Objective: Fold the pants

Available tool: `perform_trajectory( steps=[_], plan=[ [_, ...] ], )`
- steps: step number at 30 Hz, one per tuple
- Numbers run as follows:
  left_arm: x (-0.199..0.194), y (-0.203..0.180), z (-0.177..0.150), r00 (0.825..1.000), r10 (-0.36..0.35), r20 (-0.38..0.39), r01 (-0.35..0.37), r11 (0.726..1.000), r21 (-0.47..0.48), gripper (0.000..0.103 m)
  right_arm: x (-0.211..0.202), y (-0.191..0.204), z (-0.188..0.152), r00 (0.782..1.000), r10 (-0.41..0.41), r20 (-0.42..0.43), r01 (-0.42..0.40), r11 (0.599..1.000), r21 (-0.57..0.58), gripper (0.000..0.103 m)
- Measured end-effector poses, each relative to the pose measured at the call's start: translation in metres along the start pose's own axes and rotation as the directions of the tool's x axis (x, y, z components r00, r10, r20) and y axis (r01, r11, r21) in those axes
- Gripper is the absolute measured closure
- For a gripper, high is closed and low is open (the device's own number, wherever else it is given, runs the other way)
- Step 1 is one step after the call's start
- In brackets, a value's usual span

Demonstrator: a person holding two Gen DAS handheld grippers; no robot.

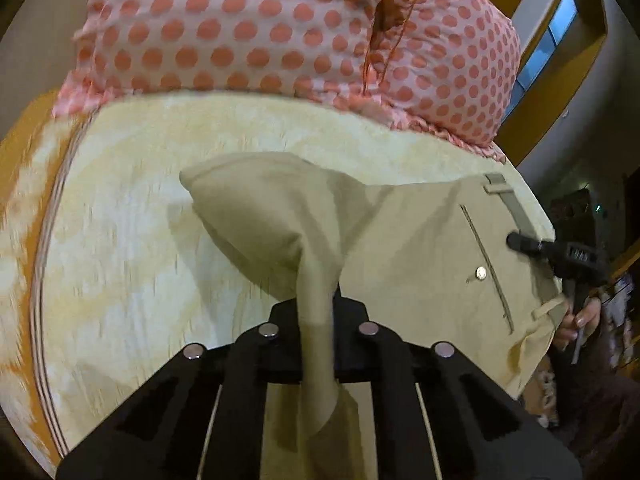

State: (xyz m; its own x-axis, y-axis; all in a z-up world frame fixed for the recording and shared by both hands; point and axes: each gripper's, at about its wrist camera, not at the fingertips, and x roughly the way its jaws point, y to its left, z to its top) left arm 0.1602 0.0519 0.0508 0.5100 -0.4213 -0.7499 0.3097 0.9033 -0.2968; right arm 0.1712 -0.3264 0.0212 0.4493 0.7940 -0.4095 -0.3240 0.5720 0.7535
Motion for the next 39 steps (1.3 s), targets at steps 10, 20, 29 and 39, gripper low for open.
perform_trajectory(
  steps=[10, 20, 29, 39],
  plan=[
    [0.077, -0.004, 0.102, 0.972, 0.232, 0.045, -0.233, 0.972, 0.015, 0.077, 0.018, -0.022, 0.088, 0.873, -0.466, 0.147, 0.476, 0.879, -0.042, 0.077],
    [0.069, -0.031, 0.06, 0.998, 0.062, 0.018, -0.062, 0.997, 0.038, 0.058, 0.046, 0.007, 0.044, 0.933, -0.36, -0.023, 0.352, 0.922, -0.165, 0.025],
    [0.01, -0.049, -0.003, 0.966, 0.226, 0.129, -0.231, 0.973, 0.025, 0.002, 0.01, 0.063, -0.025, 0.825, -0.543, 0.157, 0.565, 0.798, -0.209, 0.001],
    [-0.008, -0.07, -0.11, 0.934, 0.345, 0.098, -0.342, 0.939, -0.041, 0.002, 0.045, 0.081, -0.114, 0.711, -0.679, 0.185, 0.702, 0.668, -0.246, 0.001]
  ],
)
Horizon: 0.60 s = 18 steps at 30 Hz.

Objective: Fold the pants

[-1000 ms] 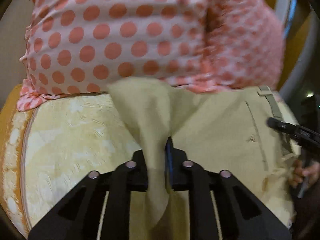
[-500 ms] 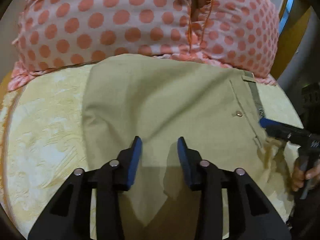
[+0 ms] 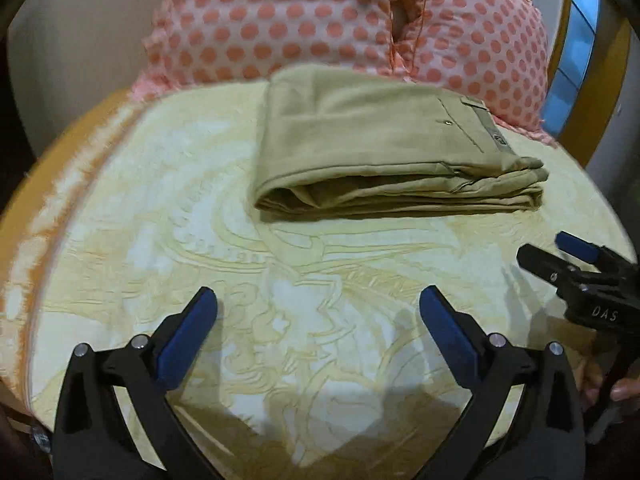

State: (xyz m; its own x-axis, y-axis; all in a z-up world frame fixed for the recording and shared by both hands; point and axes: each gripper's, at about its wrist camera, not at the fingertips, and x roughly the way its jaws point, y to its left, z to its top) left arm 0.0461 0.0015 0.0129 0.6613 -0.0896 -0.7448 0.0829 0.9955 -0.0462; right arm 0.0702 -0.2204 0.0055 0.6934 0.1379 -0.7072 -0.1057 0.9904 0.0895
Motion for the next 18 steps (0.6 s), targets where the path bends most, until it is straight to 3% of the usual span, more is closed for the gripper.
perform_trajectory(
  steps=[6, 18],
  plan=[
    [-0.001, -0.004, -0.014, 0.997, 0.058, 0.048, -0.059, 0.998, 0.021, 0.002, -0.001, 0.011, -0.01, 0.995, -0.095, 0.028, 0.094, 0.996, 0.005, 0.001],
    [-0.002, -0.005, -0.013, 0.995, 0.065, 0.07, -0.066, 0.998, 0.02, 0.002, 0.0, 0.01, -0.008, 0.994, -0.105, 0.037, 0.104, 0.994, 0.011, 0.001]
  ],
)
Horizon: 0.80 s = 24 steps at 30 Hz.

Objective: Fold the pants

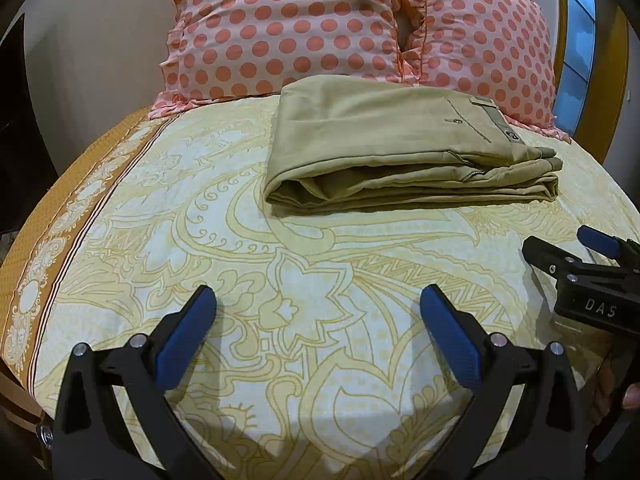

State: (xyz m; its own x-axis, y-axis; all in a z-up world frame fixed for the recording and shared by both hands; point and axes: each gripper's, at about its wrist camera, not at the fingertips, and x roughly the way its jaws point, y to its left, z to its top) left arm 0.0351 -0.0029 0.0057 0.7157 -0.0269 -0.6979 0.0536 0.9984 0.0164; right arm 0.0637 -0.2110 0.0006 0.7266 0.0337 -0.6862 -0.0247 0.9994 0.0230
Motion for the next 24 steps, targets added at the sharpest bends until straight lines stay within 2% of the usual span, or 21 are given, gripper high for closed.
perform_trajectory(
  steps=[24],
  plan=[
    [0.0006, 0.002, 0.0002, 1.0, -0.004, 0.003, 0.004, 1.0, 0.004, 0.002, -0.0008, -0.0006, 0.0008, 1.0, 0.002, 0.003, -0.002, 1.0, -0.002, 0.001]
  ],
)
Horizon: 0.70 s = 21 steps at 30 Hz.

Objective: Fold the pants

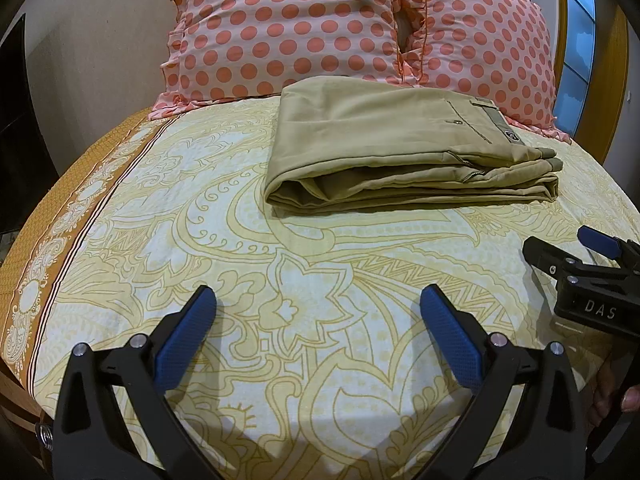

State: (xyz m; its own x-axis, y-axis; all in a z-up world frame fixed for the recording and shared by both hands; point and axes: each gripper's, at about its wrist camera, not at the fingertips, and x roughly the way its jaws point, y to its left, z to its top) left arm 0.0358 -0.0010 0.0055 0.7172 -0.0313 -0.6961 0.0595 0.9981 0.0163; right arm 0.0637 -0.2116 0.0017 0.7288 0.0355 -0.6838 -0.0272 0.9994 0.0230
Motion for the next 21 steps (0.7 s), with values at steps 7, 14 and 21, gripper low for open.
perform_trajectory(
  steps=[7, 14, 21],
  plan=[
    [0.0, -0.0001, -0.0002, 1.0, 0.0, 0.0, 0.0, 1.0, 0.0, 0.002, 0.0002, 0.0008, -0.0004, 1.0, -0.001, 0.001, 0.001, 1.0, 0.001, 0.001],
    [0.0007, -0.0002, 0.0003, 1.0, 0.001, -0.006, -0.001, 1.0, -0.002, 0.002, 0.0004, 0.0008, -0.0005, 1.0, -0.001, 0.001, 0.001, 1.0, 0.002, 0.001],
    [0.0009, -0.0001, 0.0008, 1.0, 0.002, -0.008, -0.002, 1.0, -0.002, 0.002, 0.0004, 0.001, -0.0003, 1.0, -0.002, 0.002, 0.002, 1.0, 0.002, 0.001]
  ],
)
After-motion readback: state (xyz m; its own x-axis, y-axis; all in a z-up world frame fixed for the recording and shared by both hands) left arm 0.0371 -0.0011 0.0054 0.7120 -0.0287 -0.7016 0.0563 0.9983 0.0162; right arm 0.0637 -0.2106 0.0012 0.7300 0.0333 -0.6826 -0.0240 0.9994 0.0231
